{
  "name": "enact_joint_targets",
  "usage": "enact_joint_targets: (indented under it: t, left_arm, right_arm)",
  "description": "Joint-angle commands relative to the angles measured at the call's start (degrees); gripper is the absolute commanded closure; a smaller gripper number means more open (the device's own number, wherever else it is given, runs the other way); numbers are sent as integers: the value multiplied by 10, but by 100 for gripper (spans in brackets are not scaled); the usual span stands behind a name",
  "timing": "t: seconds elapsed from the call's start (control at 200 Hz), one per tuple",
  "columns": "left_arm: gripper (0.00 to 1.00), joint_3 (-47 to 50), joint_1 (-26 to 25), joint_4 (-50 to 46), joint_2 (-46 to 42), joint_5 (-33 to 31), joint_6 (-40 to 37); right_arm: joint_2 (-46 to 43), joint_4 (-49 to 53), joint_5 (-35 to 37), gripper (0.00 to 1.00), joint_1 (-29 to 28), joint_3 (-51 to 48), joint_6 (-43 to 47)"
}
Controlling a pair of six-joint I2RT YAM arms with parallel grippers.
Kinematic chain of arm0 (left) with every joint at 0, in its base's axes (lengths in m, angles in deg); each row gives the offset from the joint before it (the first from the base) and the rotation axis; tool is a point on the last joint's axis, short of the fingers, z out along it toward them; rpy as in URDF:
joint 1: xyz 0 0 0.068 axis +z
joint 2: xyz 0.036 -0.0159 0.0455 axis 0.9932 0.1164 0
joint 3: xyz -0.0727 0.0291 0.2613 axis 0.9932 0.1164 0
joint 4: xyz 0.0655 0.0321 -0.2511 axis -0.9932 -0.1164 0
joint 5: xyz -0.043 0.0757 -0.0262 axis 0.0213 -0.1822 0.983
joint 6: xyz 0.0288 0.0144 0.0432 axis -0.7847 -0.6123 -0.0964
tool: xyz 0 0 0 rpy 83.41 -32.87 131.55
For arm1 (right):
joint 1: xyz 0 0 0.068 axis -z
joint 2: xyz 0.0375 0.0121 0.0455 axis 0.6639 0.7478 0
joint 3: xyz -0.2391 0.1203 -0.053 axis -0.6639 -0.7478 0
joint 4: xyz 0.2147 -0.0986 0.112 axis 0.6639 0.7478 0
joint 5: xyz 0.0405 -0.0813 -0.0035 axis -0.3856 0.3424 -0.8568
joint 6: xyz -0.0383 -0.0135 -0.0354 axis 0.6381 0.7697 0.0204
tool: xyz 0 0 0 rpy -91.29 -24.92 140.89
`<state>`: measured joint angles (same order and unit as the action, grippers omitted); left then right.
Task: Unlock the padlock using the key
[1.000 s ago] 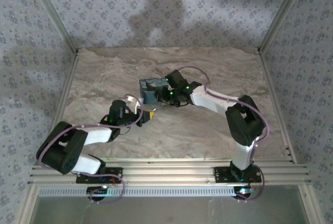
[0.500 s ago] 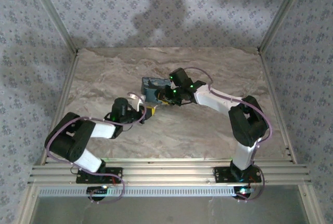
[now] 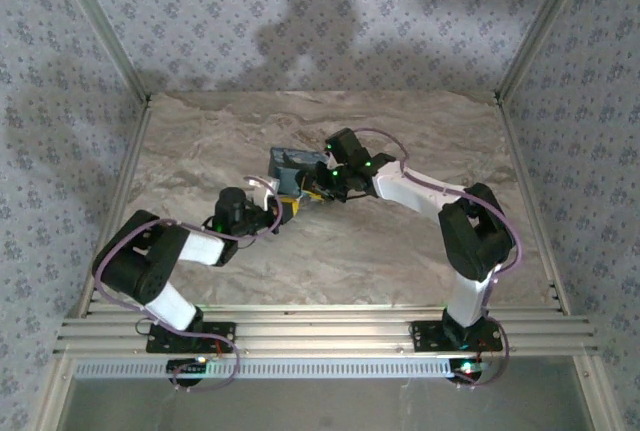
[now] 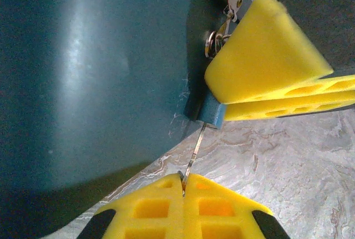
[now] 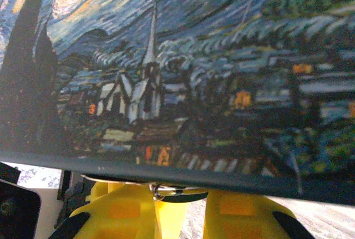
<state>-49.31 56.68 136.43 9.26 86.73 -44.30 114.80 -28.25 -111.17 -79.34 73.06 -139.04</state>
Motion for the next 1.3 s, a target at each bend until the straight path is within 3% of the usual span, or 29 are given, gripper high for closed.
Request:
enact_joint_targets:
  t: [0.0,1.294]
  left_arm:
    - [100,-14,4,44,7,-3,7]
    - [100,-77,-20,45,68,30,40]
  right_arm:
    - [8,-16,-18,100,2,24,-9]
    - [31,-59,-16,100,-21,-13,-42]
